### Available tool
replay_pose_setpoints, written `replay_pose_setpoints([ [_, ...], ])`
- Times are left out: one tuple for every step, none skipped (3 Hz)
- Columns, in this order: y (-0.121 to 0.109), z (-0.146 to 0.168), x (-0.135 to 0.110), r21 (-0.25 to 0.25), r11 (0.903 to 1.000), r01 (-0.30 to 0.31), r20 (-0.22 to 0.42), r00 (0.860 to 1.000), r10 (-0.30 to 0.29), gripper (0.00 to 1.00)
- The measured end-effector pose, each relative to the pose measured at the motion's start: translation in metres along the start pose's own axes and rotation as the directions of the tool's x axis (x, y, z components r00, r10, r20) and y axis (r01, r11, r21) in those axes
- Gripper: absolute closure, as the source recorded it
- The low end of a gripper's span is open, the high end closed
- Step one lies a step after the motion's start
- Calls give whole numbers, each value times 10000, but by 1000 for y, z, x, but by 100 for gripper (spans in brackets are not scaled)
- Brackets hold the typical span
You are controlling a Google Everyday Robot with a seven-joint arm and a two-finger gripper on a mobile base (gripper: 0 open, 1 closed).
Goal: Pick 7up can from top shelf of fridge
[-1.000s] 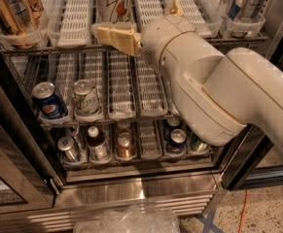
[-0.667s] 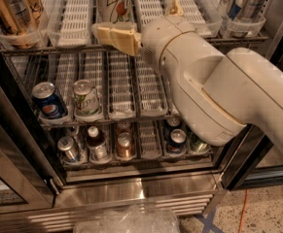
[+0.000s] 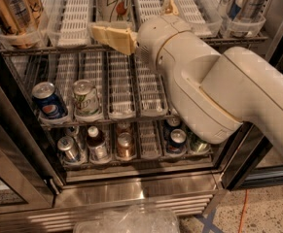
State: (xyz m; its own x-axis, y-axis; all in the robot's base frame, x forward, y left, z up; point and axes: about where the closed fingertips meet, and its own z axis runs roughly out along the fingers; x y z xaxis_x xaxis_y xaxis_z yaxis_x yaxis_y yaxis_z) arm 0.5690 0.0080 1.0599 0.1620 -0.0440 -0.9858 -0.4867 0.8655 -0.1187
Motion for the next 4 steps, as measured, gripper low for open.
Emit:
replay_pose_setpoints([
  [2,0,-1,-41,10000,16,-31,10000,-16,0],
  [15,2,0,-303,9994,141,-107,9998,-144,0],
  [15,2,0,-303,9994,141,-106,9998,-145,0],
  [7,-6,-21,-46,9989,474,429,9980,-472,0],
])
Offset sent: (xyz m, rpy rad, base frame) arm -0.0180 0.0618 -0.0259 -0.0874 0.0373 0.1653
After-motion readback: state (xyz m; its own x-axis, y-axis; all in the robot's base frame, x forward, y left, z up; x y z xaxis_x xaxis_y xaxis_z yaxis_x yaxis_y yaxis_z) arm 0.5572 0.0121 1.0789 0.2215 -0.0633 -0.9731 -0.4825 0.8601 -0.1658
